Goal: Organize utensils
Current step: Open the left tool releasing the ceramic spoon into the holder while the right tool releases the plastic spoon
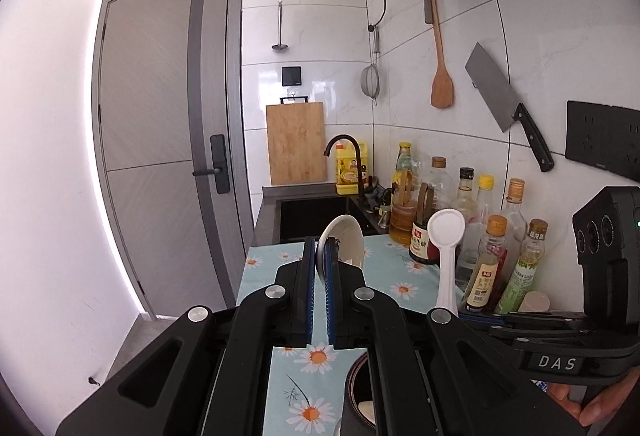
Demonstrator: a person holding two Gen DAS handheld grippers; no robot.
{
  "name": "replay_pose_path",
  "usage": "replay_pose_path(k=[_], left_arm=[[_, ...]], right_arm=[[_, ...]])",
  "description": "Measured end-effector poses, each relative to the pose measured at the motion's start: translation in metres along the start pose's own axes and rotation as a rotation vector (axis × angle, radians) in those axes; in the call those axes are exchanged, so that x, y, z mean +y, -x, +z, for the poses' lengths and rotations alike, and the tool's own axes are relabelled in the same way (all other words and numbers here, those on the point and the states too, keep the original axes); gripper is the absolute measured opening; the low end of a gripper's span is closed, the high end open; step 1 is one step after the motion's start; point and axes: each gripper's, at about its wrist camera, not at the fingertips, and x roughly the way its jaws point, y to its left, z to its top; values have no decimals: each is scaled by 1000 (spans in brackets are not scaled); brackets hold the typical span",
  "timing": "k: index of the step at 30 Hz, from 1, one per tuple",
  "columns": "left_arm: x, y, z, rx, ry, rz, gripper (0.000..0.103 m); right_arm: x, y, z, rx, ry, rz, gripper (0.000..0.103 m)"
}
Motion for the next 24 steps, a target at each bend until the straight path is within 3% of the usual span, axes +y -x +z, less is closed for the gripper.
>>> replay_pose_path(k=[2, 3, 4, 5, 8, 11, 24], left_arm=[[-2, -4, -4, 22, 0, 1, 4], [-2, -5, -6, 31, 3, -1, 5], [-1, -6, -7, 42, 13, -16, 8], [0, -7, -8, 51, 22, -33, 9], [-1, -4, -11, 60, 30, -50, 11], [-1, 1, -13, 58, 45, -59, 26], [-5, 27, -12, 53, 52, -69, 26]], right_arm=[[-2, -1, -2, 4, -4, -9, 14], [-3, -2, -3, 10, -7, -13, 19], [-3, -2, -4, 14, -11, -8, 31], [-3, -2, -5, 12, -11, -5, 33], [-2, -1, -6, 18, -7, -21, 33], [-3, 4, -7, 16, -16, -24, 36], [8, 47, -12, -34, -23, -28, 36]])
